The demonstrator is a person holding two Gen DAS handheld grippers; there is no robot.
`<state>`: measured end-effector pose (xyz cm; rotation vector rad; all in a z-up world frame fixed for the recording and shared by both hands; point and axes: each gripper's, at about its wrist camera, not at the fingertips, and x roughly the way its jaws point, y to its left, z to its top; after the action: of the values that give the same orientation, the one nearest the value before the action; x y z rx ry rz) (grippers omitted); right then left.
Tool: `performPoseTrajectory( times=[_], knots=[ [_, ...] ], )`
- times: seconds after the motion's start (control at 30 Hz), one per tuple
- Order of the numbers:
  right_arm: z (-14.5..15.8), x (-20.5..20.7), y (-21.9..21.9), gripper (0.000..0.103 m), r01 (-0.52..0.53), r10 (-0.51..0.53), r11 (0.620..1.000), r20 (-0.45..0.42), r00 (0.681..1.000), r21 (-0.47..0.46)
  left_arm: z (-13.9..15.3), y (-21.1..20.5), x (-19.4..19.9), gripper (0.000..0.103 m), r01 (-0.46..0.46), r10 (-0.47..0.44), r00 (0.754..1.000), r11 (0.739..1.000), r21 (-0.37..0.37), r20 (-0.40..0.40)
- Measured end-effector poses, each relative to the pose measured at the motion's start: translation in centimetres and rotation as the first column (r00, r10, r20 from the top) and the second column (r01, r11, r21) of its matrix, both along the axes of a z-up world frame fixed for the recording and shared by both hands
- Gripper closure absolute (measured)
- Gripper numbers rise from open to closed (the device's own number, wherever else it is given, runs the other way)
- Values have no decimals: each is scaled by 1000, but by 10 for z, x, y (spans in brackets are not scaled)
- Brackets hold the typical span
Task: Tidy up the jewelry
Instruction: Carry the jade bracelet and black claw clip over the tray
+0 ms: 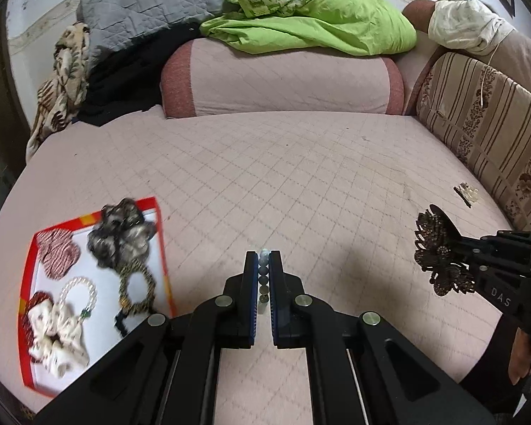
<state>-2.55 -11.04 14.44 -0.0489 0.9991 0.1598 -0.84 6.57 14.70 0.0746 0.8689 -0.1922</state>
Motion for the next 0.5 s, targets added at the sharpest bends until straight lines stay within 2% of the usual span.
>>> performPoseTrajectory(
  times=[0.2,0.5],
  knots=[
    [9,-13,26,98,-10,10,1000,-9,1000,-8,4,23,-26,98,-41,41,999,999,-5,11],
    [23,-23,75,98,-76,76,996,7,997,-47,5,77,-45,98,-166,166,986,986,-31,-1]
  ],
)
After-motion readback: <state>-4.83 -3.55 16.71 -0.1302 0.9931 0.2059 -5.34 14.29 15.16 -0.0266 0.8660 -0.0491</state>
